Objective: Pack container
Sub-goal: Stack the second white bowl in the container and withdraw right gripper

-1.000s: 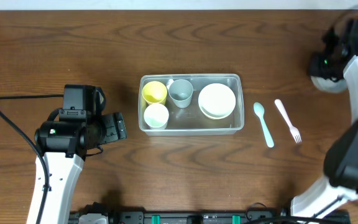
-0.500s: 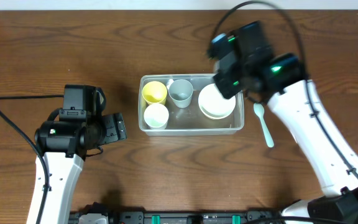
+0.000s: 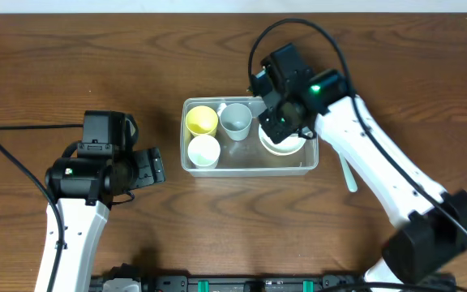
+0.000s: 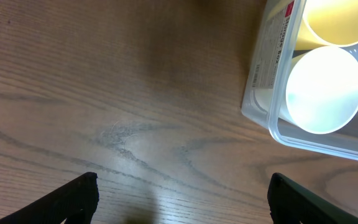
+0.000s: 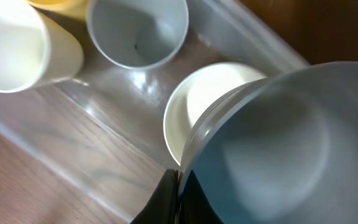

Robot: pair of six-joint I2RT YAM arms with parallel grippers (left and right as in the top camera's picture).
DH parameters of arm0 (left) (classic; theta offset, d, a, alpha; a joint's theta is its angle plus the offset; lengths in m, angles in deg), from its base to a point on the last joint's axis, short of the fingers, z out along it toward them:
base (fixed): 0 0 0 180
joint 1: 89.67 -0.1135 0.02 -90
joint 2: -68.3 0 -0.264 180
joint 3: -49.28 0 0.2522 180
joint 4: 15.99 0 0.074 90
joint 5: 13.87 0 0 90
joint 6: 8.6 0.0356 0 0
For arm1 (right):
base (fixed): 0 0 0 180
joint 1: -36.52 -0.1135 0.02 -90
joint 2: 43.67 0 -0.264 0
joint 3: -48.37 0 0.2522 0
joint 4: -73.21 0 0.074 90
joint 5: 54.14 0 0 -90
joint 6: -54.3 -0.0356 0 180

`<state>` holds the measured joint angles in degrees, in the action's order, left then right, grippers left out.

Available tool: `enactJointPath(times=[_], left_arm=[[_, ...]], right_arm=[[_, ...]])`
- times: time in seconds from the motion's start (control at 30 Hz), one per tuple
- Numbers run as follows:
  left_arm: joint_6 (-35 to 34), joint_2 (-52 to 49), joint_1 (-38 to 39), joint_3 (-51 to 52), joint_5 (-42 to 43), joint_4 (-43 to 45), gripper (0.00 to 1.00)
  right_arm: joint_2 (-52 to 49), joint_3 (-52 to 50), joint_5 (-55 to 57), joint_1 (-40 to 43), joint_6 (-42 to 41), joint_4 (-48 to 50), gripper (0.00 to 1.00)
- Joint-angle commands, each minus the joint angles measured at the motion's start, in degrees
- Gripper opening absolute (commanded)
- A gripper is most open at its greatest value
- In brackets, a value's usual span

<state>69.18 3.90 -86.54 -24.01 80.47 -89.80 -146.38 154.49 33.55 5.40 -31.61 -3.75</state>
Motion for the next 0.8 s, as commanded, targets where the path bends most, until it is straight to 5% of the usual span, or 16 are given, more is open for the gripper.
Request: enactJointPath(times=[0.0, 0.33, 0.4, 0.53, 0.77], left_arm=[[-0.55, 0.04, -0.24, 0.02, 0.20, -0.31, 0.87], [-0.57, 0.04, -0.24, 0.02, 0.20, -0.31, 0.87], [-0.57, 0.04, -0.24, 0.02, 0.20, -0.31, 0.87], [-0.55, 0.04, -0.24, 0.02, 0.20, -0.31, 0.87], [-0.57, 0.04, -0.24, 0.02, 0.20, -0.31, 0.87]], right_arm=[[-2.45, -0.35, 0.52, -0.39, -2.64, -0.02, 0.01], [-6.82, -0.35, 0.52, -0.39, -2.78, 0.09, 0.02], [-7.06, -0.35, 0.52, -0.39, -2.78, 0.20, 0.09], [-7.06, -0.35, 0.55, -0.39, -2.78, 0.63, 0.46], [-7.06, -0.35, 0.72, -0.35, -2.80, 0.83, 0.51]])
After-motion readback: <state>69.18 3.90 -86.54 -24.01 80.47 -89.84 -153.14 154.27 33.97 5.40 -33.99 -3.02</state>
